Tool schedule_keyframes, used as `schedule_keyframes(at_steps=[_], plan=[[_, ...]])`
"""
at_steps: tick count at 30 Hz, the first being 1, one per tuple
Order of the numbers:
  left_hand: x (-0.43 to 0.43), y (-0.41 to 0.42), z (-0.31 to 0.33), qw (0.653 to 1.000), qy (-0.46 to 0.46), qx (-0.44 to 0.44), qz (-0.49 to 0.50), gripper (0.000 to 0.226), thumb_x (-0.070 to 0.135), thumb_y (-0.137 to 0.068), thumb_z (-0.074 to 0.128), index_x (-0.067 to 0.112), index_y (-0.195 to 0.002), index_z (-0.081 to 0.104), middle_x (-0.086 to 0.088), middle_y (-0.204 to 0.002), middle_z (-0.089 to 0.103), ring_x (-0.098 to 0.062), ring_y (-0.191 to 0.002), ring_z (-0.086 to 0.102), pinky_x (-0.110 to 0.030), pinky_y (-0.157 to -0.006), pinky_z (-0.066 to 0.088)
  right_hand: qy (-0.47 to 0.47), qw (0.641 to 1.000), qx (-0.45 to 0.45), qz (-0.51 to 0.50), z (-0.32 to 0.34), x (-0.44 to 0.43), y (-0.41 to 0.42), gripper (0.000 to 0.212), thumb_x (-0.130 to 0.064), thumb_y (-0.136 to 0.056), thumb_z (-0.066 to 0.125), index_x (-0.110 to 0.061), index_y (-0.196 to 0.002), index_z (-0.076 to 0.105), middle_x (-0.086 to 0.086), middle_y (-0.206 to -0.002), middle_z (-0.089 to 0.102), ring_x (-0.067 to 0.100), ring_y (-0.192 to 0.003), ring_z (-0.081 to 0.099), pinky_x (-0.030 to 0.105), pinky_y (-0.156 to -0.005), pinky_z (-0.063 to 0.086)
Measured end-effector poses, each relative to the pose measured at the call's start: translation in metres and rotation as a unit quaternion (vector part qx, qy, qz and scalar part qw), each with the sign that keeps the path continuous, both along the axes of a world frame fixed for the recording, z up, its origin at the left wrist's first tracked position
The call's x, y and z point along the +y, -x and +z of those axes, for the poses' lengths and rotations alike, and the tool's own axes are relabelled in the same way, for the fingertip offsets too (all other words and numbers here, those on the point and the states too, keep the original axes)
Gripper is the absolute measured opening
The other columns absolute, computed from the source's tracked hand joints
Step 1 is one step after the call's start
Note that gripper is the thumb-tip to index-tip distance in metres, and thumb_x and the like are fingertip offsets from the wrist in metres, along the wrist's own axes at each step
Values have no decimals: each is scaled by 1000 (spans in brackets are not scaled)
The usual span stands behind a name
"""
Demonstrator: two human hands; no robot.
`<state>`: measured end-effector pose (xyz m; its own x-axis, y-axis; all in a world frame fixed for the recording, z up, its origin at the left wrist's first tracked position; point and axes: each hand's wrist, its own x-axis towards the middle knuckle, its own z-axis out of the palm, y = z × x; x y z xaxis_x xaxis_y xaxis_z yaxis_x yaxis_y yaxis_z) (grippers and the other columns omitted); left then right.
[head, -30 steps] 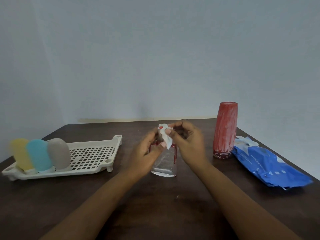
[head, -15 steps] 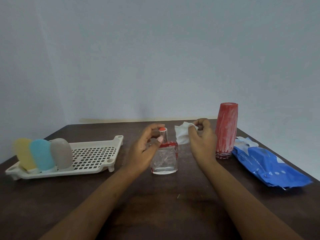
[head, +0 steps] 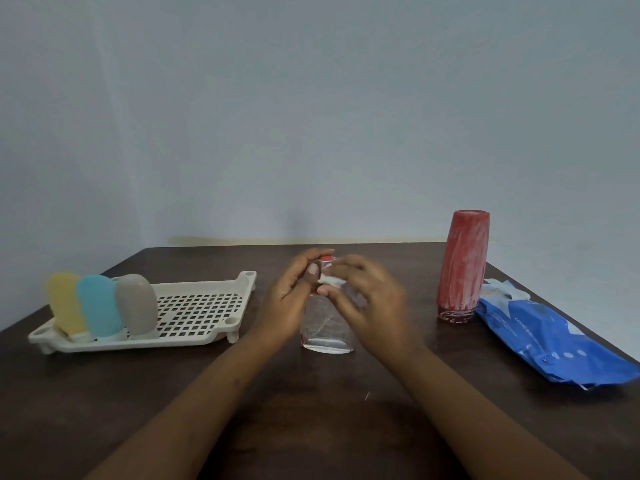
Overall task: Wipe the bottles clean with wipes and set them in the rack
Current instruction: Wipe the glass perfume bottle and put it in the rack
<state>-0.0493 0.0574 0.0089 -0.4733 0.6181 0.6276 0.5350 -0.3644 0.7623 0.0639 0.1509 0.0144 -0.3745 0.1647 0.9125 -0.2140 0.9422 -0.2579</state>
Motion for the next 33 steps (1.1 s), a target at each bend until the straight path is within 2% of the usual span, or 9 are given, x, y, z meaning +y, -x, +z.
schedule_keyframes(at_steps=[6,11,15,18,22,25,27,30,33], plan=[[0,-2,-2,999,-9,-26,-25,29,19,-102,37,17,-122,58,-6,-117,65,-16,-108,62,-23,-89,49,-106,993,-54,-25,-3,2,-2,15,-8,-83,66,-8,-96,73,3,-96,68,9,-92,57,12,-87,37],[-2,1,0,1000,1,-11,-25,35,26,-98,38,16,-125,57,-7,-123,63,-20,-115,60,-36,-100,48,13,993,-86,-74,6,18,-9,10,-12,-81,71,-12,-91,74,1,-86,68,6,-78,56,6,-70,36],[-2,1,-1,1000,22,10,-14,33,35,-96,37,32,-123,57,15,-120,62,-6,-117,57,-32,-101,46,83,990,-65,-91,5,28,-10,9,-13,-84,69,-12,-92,74,-1,-89,70,3,-81,56,2,-72,37],[-1,3,-1,999,40,12,0,35,50,-93,35,44,-121,56,21,-123,59,-2,-119,54,-31,-100,45,100,991,-47,-80,4,26,-9,9,-14,-85,68,-13,-93,73,-4,-88,69,-1,-80,57,-1,-72,36],[3,1,4,997,70,-27,-14,48,54,-96,21,36,-126,53,16,-122,59,4,-111,57,-19,-89,47,141,990,3,-25,4,20,-7,14,-14,-87,67,-14,-100,70,-6,-93,69,-4,-88,61,9,-76,46],[10,-1,11,993,82,-68,-40,60,65,-87,17,37,-123,55,10,-121,62,-3,-110,60,-19,-88,50,206,977,20,44,2,15,-2,18,-12,-89,63,-15,-107,68,-5,-100,69,4,-94,64,21,-79,53],[14,-5,18,992,75,-82,-53,56,59,-92,14,37,-121,57,13,-114,65,-3,-103,64,-16,-81,51,229,969,28,85,2,12,2,19,-13,-90,62,-15,-108,67,-4,-102,70,8,-96,65,25,-80,53],[24,-9,23,990,71,-90,-78,59,40,-101,6,24,-129,56,12,-114,65,3,-100,64,-13,-79,50,198,974,66,91,3,11,4,15,-18,-86,65,-16,-101,68,-4,-99,69,8,-94,65,24,-79,52],[32,-7,20,987,58,-116,-100,62,35,-102,3,14,-130,55,-3,-126,62,-2,-105,64,-17,-82,51,73,995,48,49,1,11,3,10,-12,-81,71,-12,-90,71,-3,-93,66,1,-91,60,12,-78,45]])
